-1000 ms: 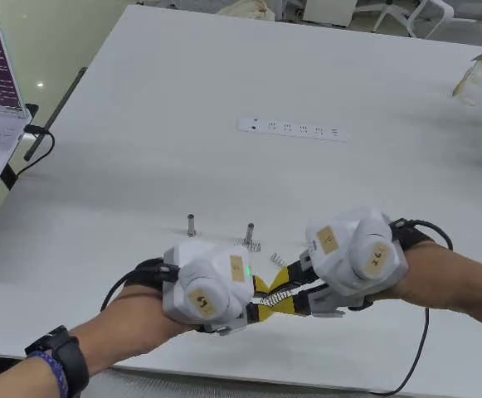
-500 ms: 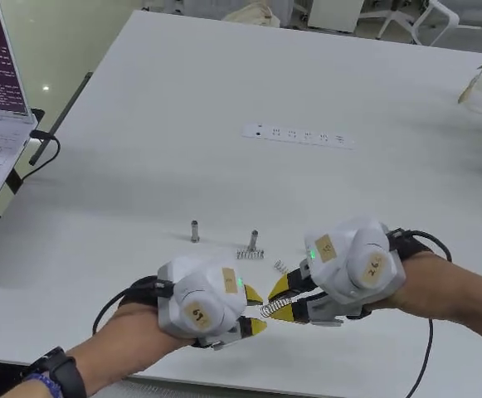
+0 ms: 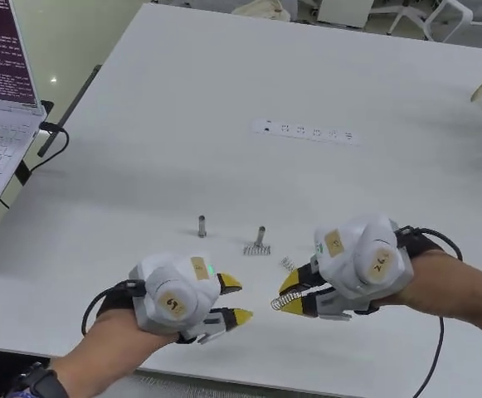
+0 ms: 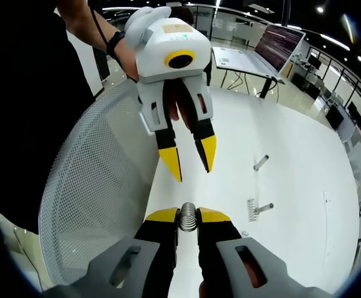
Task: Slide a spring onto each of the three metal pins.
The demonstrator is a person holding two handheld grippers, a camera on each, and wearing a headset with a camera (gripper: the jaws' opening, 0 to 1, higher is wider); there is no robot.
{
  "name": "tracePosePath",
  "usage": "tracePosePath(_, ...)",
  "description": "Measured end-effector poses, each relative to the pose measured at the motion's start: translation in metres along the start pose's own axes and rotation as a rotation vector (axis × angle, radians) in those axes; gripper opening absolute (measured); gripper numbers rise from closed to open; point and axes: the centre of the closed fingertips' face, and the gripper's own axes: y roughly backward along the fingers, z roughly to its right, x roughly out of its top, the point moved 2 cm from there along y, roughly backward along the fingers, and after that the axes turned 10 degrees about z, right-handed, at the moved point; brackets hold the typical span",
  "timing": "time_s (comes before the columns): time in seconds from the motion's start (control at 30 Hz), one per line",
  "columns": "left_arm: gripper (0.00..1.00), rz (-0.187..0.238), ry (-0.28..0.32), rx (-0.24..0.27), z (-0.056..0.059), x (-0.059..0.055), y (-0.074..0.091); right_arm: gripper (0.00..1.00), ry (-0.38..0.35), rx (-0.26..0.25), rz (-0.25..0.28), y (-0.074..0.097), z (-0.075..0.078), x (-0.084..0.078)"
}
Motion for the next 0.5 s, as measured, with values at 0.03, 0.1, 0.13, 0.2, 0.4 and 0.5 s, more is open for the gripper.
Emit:
tracePosePath(0.03, 0.16, 0.003, 0.01, 0.008, -0.002, 0.0, 0.002, 0.09, -0.005, -0.001, 0.002, -0.001, 0.001, 0.0)
tracePosePath(0.1, 0.17, 0.004, 0.023, 0.033, -0.008, -0.003, 0.006, 0.09, -0.006, -0.001, -0.001, -0.003, 0.003, 0.001)
tracePosePath(0.13, 0.18, 0.003, 0.027, 0.043, -0.01, -0.005, 0.008, 0.09, -0.005, -0.001, -0.003, -0.005, 0.004, 0.001)
tracePosePath(0.2, 0.2, 0.0, 0.04, 0.066, -0.015, -0.008, 0.013, 0.09, -0.006, -0.004, -0.009, -0.008, 0.007, 0.0)
tracePosePath(0.4, 0.22, 0.011, 0.08, 0.126, -0.026, -0.014, 0.029, 0.09, -0.002, -0.002, -0.024, -0.019, 0.013, 0.002)
tracePosePath(0.5, 0.25, 0.016, 0.102, 0.149, -0.032, -0.018, 0.037, 0.09, 0.001, -0.005, -0.035, -0.024, 0.018, 0.003)
